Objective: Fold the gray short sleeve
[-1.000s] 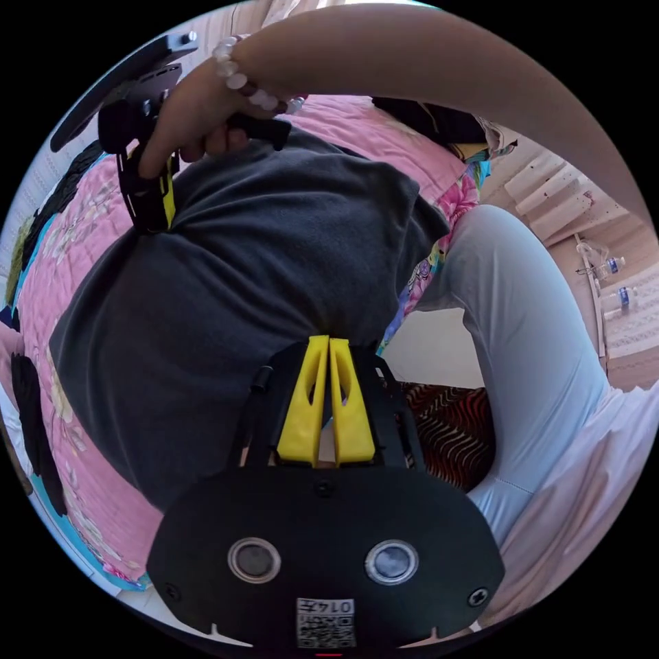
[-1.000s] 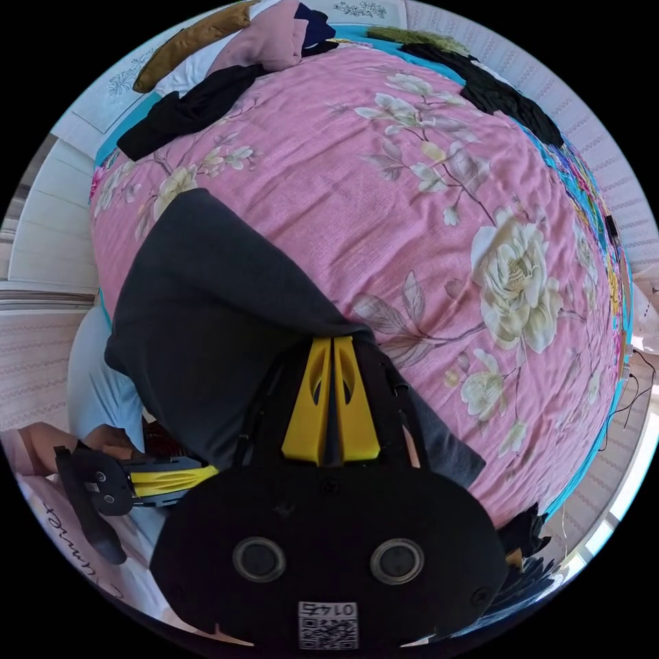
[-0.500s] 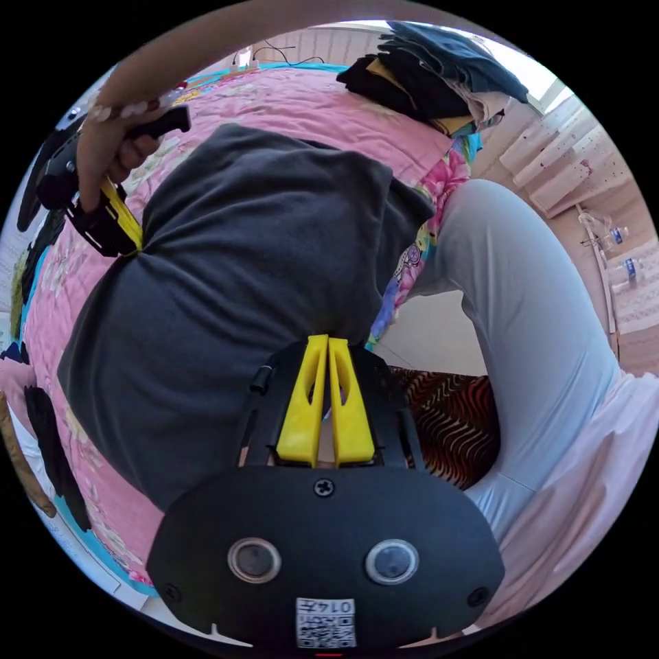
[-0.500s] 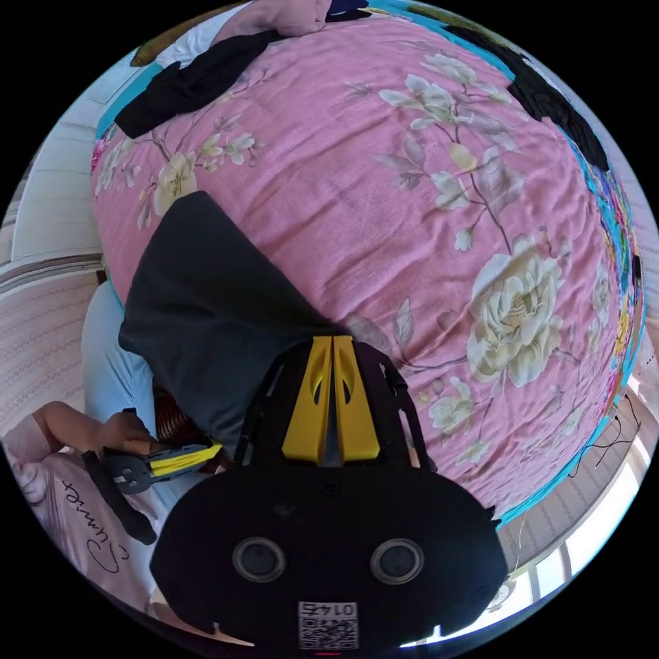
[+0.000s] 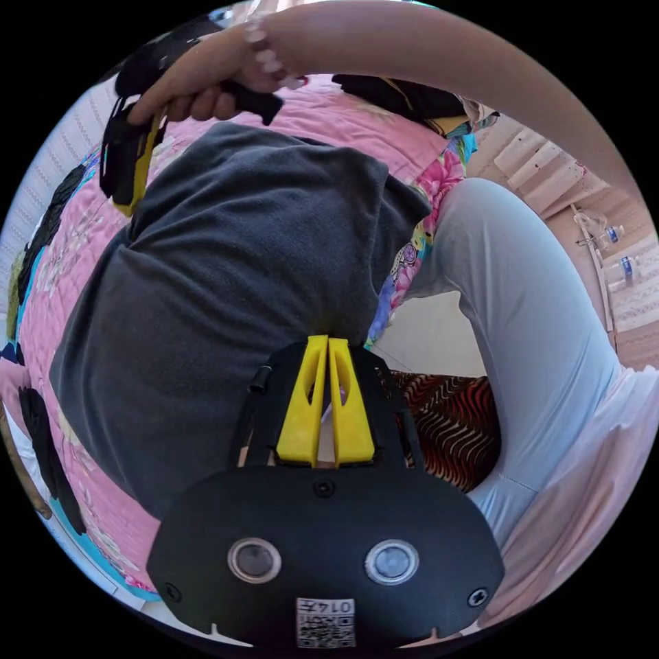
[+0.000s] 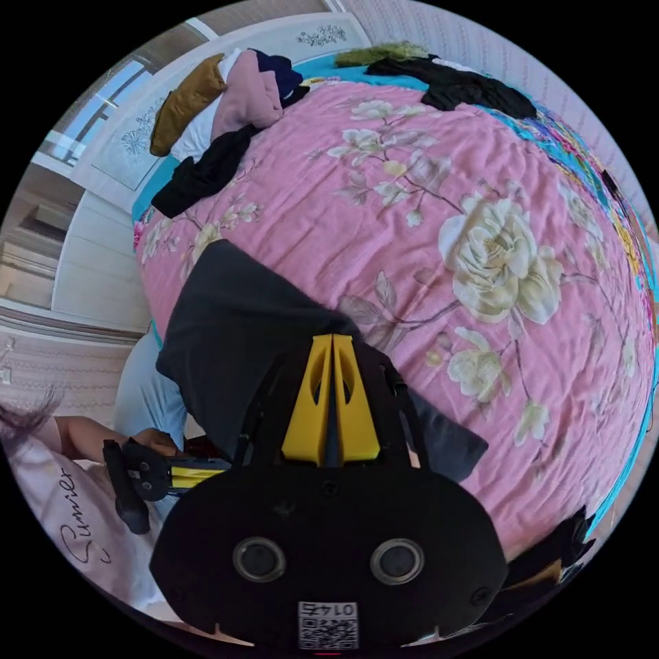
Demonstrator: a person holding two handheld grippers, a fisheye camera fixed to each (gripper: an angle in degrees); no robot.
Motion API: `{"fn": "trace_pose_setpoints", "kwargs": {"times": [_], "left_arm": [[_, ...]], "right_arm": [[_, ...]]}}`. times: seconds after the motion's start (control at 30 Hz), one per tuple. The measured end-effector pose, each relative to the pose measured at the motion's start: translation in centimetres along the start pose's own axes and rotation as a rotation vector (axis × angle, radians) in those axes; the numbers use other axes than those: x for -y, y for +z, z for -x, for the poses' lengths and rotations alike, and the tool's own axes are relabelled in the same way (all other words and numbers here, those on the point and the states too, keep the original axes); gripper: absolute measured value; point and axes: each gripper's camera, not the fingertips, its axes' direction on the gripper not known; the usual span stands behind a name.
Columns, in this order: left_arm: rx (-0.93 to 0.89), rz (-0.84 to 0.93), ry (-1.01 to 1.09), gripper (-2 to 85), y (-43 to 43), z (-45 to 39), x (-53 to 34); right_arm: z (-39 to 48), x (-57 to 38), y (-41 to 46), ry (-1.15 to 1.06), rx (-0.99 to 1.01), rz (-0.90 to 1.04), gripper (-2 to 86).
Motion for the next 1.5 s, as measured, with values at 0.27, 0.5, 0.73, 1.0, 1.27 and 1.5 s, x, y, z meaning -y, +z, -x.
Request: {"fn": "trace_pose_setpoints", "kwargs": {"times": [0.27, 0.5, 0.73, 1.0, 1.27, 1.5], "left_arm": [[-0.027, -0.157, -0.006, 1.6, -5.6, -1.9, -0.4], [-0.023, -0.173, -0.01, 10.0, -5.1, -2.7, 1.9], [-0.024, -0.134, 0.009, 13.4, -2.6, -3.1, 4.4], [-0.018, -0.11, 0.021, 13.9, -0.3, -3.8, 5.8], [0.013, -0.098, 0.005, 11.7, 0.4, -4.1, 6.5], [0.047, -0.105, 0.013, 7.2, 0.4, -4.3, 6.3]], "right_arm": [[-4.5, -18.1, -6.1, 0.301, 0.068, -0.131, 1.2], [-6.6, -27.3, -5.0, 0.485, 0.114, -0.039, 8.2], [-8.5, -28.8, -2.7, 0.477, 0.147, 0.064, 6.1], [-10.4, -31.2, -4.8, 0.466, 0.182, 0.012, 1.3], [-11.2, -32.6, -8.6, 0.403, 0.395, -0.174, 0.8], [-12.0, -33.1, -8.8, 0.365, 0.426, -0.154, 0.7]]}}
